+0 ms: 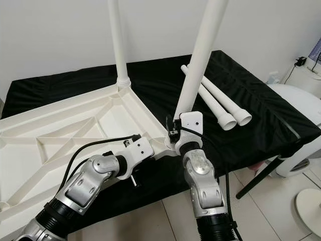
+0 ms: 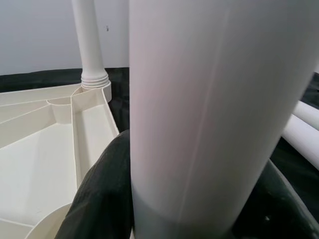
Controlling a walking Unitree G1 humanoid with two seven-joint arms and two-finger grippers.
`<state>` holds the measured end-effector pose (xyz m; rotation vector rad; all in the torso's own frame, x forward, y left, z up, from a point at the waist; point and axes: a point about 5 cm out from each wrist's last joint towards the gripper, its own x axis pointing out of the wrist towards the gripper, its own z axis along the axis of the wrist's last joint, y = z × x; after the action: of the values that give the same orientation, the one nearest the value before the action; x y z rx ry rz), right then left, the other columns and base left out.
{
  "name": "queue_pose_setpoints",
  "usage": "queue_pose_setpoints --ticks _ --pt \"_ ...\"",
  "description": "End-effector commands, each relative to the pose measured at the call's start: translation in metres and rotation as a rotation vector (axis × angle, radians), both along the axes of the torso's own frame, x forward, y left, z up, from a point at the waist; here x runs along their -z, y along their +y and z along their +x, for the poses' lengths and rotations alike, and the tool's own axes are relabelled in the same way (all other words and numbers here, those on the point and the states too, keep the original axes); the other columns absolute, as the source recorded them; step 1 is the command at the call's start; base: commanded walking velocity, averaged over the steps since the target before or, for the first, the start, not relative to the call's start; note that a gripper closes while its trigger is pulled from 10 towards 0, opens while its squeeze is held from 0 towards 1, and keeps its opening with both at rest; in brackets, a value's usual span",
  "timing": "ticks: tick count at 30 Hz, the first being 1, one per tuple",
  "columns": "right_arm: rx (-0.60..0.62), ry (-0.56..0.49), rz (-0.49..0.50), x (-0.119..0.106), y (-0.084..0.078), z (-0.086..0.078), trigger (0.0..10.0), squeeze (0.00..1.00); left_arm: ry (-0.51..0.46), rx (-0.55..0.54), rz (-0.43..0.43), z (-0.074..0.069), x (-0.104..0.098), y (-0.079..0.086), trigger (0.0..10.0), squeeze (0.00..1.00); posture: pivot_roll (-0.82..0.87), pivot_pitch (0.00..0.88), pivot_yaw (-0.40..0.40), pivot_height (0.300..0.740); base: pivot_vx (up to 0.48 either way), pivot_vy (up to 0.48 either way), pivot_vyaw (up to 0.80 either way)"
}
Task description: Building children table
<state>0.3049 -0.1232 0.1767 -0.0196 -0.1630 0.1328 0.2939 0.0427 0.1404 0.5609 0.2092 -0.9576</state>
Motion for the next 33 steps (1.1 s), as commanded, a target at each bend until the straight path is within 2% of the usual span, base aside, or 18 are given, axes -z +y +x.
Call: queue_pose_setpoints --ticks 1,17,33 --pt "0.058 0.145 -0.015 0.0306 -0.0072 -0.0022 10.0 0.00 -0.023 -0.029 0.023 0.0015 0.0001 0.0042 10.0 0.00 -0.11 0.101 0.034 0.740 0.000 0.000 0.00" --pt "0.202 0.144 0.036 0.0273 -0.0050 0.0016 10.0 0.00 -0.022 -0.030 0.020 0.0010 -0.0008 0.0049 10.0 0.00 -0.11 0.107 0.033 0.740 0.000 0.000 0.00" --pt "0.309 0.117 0.009 0.0259 -0.0003 0.0014 10.0 0.00 -0.023 -0.033 0.018 0.0008 -0.0021 0.0049 10.0 0.00 -0.10 0.110 0.029 0.740 0.000 0.000 0.00"
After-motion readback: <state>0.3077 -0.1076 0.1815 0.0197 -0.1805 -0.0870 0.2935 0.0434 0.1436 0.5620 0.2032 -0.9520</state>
